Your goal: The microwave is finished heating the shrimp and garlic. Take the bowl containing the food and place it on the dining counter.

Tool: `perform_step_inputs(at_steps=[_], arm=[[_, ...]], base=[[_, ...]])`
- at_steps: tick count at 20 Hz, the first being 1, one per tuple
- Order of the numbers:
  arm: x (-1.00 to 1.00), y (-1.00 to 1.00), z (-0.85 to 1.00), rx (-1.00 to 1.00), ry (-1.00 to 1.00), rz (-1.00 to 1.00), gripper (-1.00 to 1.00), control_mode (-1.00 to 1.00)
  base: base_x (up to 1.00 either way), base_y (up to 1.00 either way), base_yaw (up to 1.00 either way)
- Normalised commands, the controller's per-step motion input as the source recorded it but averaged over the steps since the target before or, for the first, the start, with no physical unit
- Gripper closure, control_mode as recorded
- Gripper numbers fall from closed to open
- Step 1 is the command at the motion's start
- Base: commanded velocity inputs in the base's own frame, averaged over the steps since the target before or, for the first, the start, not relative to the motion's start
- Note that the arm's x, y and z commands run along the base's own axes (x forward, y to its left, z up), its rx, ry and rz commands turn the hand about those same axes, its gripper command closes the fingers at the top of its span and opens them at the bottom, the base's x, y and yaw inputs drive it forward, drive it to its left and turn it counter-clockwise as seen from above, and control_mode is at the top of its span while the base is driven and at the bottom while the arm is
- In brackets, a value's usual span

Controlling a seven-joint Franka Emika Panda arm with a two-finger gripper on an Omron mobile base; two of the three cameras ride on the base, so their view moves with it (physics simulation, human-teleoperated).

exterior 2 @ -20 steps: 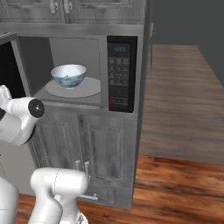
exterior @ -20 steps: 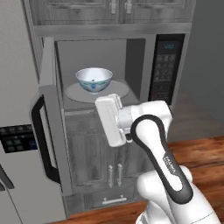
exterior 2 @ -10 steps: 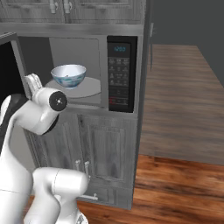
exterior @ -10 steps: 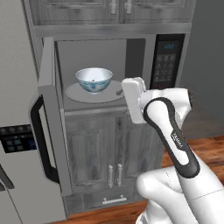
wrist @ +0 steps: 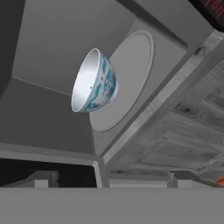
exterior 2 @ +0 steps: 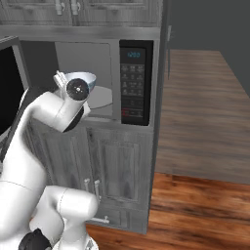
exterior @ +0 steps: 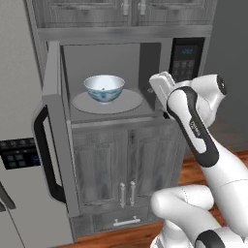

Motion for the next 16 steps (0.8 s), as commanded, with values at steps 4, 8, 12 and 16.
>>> perform_step_inputs(at_steps=[4,8,12,16], arm=[[0.27,0.0,-0.11,0.0,0.0,0.0,-1.0,-1.0],[0.56,0.18,-0.14,0.0,0.0,-0.01,-1.0,-1.0],[0.78,0.34,0.0,0.0,0.05,-0.07,-1.0,-1.0],[0.89,0.44,0.0,0.0,0.11,-0.08,-1.0,-1.0]], base=[[0.0,0.0,0.0],[0.0,0.0,0.0],[0.0,0.0,0.0],[0.0,0.0,0.0]])
